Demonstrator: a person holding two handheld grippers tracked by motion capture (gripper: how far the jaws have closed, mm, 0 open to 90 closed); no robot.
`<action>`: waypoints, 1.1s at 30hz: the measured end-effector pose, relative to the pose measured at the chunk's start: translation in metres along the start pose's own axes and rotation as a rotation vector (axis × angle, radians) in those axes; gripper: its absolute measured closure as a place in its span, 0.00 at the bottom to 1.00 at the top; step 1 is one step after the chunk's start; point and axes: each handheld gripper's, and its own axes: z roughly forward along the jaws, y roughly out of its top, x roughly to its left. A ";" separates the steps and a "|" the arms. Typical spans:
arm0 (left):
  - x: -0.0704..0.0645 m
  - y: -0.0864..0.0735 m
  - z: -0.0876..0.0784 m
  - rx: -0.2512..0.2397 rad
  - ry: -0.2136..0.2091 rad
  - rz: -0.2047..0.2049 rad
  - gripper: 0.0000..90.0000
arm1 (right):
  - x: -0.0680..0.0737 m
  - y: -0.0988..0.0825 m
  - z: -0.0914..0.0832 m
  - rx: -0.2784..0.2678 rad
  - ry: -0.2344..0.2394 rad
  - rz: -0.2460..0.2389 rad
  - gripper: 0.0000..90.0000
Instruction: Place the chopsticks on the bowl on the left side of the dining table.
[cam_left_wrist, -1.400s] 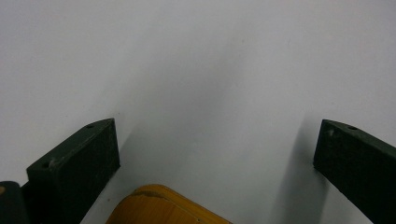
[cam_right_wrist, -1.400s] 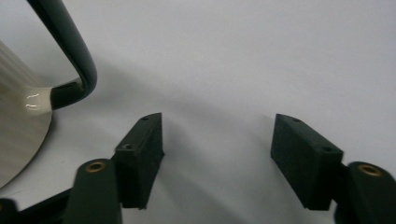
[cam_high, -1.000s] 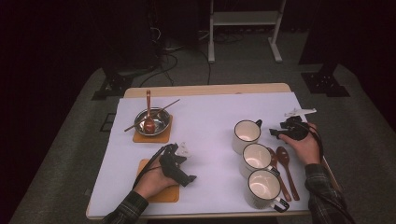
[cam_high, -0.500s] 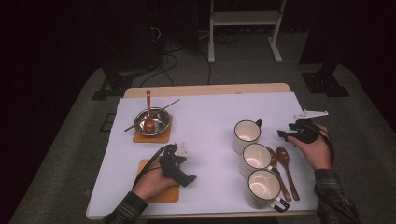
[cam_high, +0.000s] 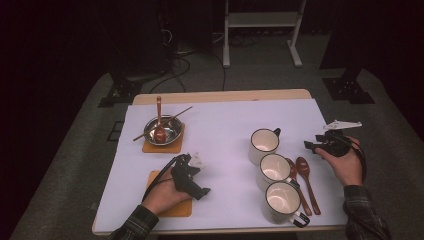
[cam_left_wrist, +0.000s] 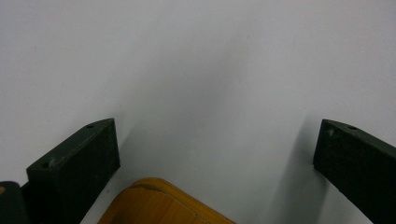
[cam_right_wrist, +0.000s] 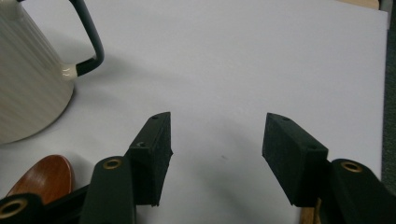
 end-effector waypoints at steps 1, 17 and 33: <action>0.000 0.000 0.000 0.000 0.000 0.000 0.00 | 0.000 0.000 0.000 0.000 0.000 0.000 0.46; 0.000 0.001 0.000 0.007 0.000 -0.004 0.00 | -0.019 -0.015 -0.012 0.017 -0.044 0.042 0.66; 0.000 0.001 0.000 0.012 -0.002 -0.005 0.00 | -0.036 -0.029 -0.003 0.073 -0.124 0.063 0.84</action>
